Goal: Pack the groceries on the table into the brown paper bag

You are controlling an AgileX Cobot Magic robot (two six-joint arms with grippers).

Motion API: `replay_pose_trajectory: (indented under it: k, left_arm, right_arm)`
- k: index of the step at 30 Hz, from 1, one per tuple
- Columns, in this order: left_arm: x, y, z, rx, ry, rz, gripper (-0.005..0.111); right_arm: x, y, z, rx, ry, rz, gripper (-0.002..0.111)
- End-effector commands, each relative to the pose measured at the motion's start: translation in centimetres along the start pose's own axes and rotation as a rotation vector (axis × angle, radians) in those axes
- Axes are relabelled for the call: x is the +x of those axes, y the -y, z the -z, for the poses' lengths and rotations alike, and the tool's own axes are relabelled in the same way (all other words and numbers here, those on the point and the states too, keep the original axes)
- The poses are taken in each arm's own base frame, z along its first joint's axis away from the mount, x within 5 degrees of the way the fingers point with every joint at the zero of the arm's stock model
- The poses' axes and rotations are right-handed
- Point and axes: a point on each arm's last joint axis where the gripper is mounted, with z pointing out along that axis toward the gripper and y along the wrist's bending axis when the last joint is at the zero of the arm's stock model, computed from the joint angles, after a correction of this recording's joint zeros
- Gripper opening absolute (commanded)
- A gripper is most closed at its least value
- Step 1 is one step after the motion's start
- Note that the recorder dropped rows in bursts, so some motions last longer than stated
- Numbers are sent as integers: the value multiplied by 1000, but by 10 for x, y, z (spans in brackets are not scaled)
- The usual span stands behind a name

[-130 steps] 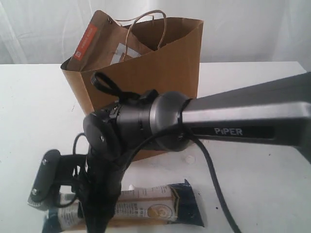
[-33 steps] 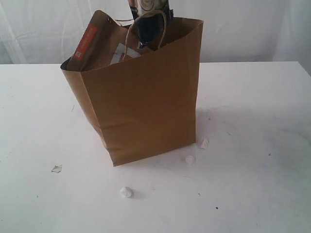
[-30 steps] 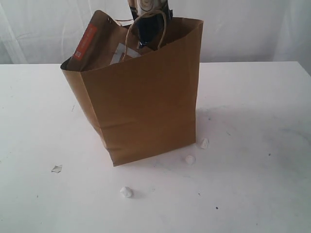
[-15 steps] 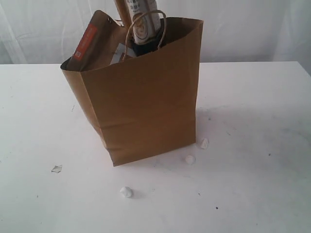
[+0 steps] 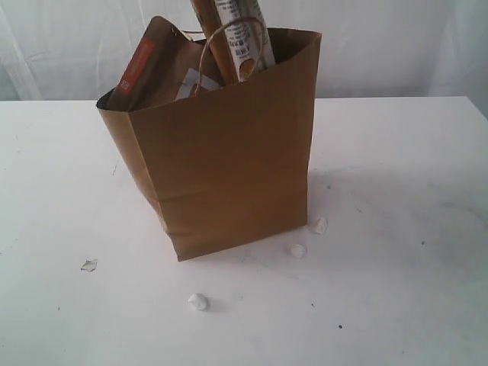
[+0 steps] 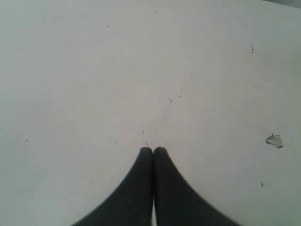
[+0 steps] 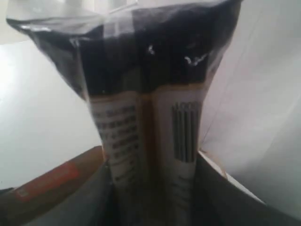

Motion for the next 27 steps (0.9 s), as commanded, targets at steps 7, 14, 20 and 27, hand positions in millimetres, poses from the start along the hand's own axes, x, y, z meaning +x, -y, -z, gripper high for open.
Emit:
replay_pose_trajectory:
  k: [7, 14, 20, 27]
  left_arm:
    - [1, 0, 0, 6, 9, -7, 0]
    - [1, 0, 0, 6, 9, -7, 0]
    - [1, 0, 0, 6, 9, -7, 0]
    - [1, 0, 0, 6, 9, -7, 0]
  right_arm:
    - [21, 6, -19, -13, -108, 75, 0]
    - [32, 6, -30, -23, -139, 67, 0]
    - [31, 8, -31, -5, -123, 68, 0]
    - [29, 9, -32, 15, -104, 69, 0]
